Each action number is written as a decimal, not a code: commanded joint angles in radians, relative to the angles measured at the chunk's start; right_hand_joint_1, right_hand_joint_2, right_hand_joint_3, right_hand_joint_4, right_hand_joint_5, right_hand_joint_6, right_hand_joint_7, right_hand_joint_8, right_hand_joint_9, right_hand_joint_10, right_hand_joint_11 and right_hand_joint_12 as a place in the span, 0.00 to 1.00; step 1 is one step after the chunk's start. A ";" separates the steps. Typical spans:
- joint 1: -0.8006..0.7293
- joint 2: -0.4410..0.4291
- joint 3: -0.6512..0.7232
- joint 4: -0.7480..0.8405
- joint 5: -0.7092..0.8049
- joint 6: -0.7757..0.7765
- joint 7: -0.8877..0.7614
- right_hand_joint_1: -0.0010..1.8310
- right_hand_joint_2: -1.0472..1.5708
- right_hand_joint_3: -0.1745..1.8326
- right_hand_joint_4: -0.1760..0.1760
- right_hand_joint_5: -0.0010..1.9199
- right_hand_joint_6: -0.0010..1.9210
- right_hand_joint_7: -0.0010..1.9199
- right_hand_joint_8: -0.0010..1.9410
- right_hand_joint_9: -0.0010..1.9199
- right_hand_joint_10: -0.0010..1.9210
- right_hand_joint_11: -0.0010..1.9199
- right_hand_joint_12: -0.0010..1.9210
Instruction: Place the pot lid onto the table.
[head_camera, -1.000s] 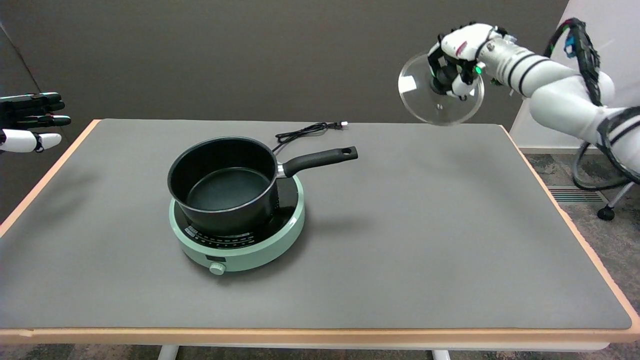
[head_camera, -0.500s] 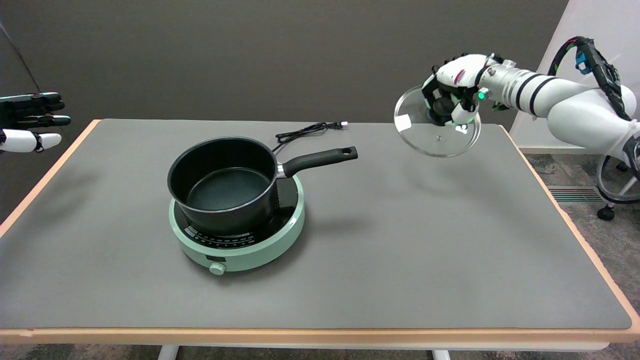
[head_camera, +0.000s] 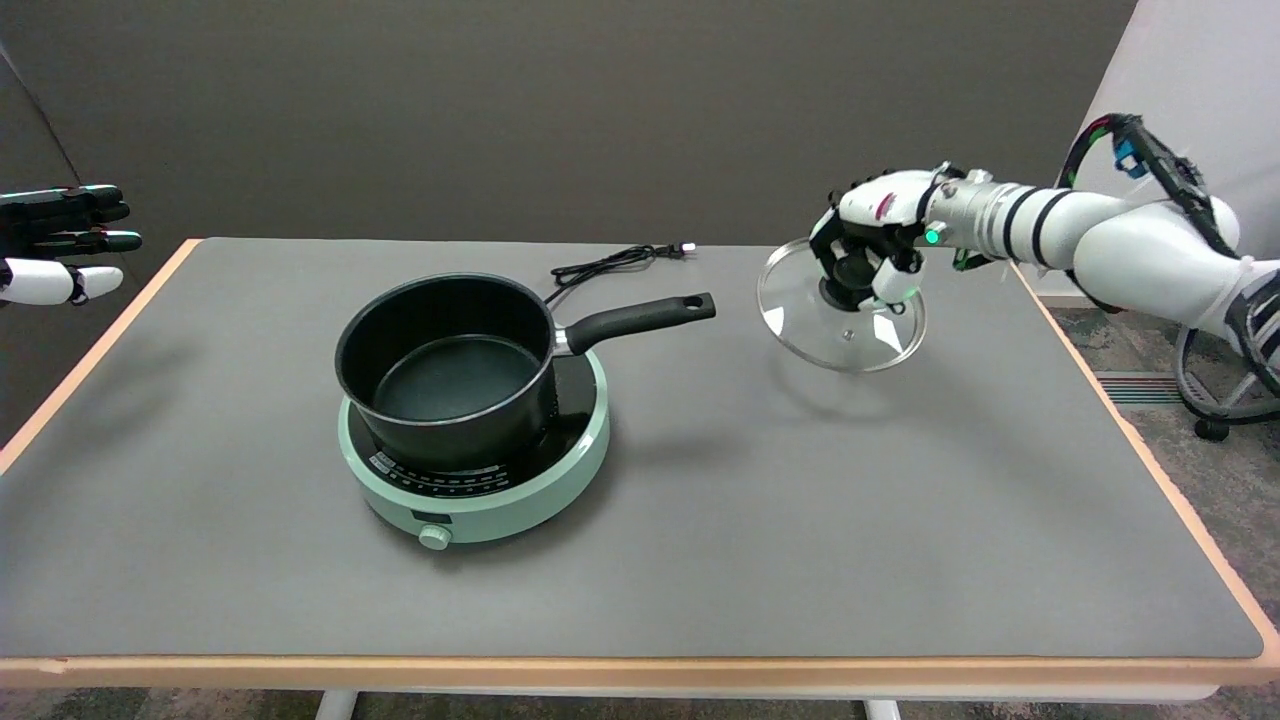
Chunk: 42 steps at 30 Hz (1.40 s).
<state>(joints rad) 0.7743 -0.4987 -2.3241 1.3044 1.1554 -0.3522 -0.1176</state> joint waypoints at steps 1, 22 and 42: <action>0.050 -0.117 -0.106 -0.179 0.090 -0.029 -0.057 0.75 0.68 0.48 1.00 0.36 0.68 0.50 0.66 0.45 0.86 0.38 0.73; 0.176 -0.265 -0.201 -0.358 0.090 -0.006 -0.060 0.75 0.68 0.48 1.00 0.36 0.68 0.50 0.66 0.44 0.86 0.37 0.72; 0.170 -0.319 -0.212 -0.526 0.075 0.064 -0.093 0.75 0.68 0.48 1.00 0.36 0.68 0.50 0.66 0.44 0.87 0.38 0.72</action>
<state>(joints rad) 0.9352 -0.7606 -2.5211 0.9043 1.2391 -0.3397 -0.1752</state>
